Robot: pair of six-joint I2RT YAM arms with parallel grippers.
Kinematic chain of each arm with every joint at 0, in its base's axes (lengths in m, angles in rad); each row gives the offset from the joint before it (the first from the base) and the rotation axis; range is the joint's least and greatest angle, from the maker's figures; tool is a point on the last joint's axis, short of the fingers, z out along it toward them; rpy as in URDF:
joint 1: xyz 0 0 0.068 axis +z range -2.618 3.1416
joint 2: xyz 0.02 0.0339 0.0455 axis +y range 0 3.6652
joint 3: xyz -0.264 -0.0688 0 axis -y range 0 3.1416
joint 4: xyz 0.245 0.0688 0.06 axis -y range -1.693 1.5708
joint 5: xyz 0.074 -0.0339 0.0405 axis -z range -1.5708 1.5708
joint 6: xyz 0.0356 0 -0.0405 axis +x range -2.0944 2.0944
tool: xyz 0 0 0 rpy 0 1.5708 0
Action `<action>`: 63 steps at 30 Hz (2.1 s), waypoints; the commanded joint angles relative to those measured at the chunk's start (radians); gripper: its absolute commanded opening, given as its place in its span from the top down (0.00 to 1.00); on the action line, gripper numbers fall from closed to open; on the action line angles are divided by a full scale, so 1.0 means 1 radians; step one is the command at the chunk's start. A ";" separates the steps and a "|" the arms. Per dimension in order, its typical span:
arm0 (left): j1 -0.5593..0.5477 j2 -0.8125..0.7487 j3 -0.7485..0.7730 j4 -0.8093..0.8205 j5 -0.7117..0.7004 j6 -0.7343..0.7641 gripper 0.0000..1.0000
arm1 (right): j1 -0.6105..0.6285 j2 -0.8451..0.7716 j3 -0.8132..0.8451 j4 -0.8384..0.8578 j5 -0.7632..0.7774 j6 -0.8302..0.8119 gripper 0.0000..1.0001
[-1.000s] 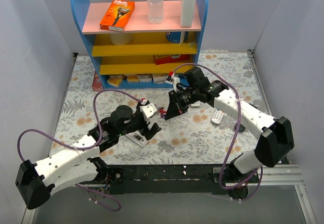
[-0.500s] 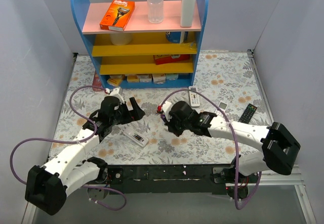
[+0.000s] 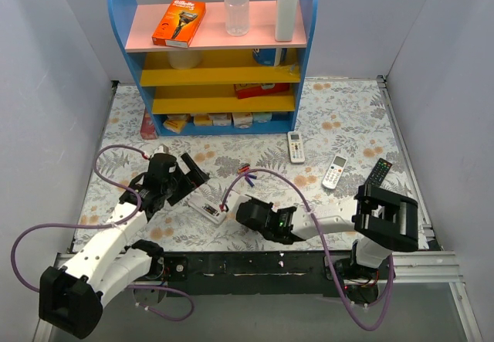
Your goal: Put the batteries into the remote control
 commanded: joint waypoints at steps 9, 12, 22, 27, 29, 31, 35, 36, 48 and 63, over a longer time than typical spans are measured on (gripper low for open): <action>0.005 -0.097 0.017 -0.071 -0.097 -0.012 0.02 | 0.107 0.081 0.033 0.005 0.019 0.087 0.71; 0.005 -0.102 0.017 -0.074 -0.097 -0.008 0.02 | 0.107 0.062 0.054 -0.065 -0.045 0.141 0.63; 0.006 -0.049 0.030 -0.055 -0.091 0.038 0.02 | 0.076 -0.031 0.198 -0.346 -0.191 0.360 0.34; 0.006 0.036 0.044 -0.049 -0.083 0.081 0.02 | -0.009 -0.067 0.247 -0.495 -0.295 0.505 0.30; 0.009 0.088 0.055 -0.040 -0.068 0.104 0.02 | -0.072 -0.076 0.263 -0.524 -0.344 0.535 0.30; 0.009 0.125 0.063 -0.035 -0.054 0.120 0.02 | -0.121 -0.079 0.264 -0.553 -0.390 0.545 0.30; 0.020 0.203 0.083 -0.022 -0.045 0.159 0.02 | -0.183 -0.065 0.266 -0.570 -0.473 0.506 0.30; 0.025 0.229 0.092 -0.019 -0.040 0.173 0.02 | -0.191 -0.060 0.270 -0.570 -0.496 0.494 0.30; 0.075 0.432 0.156 0.004 0.050 0.261 0.06 | -0.247 0.059 0.350 -0.595 -0.602 0.307 0.35; 0.083 0.527 0.144 -0.017 0.075 0.270 0.09 | -0.247 0.150 0.340 -0.558 -0.625 0.241 0.47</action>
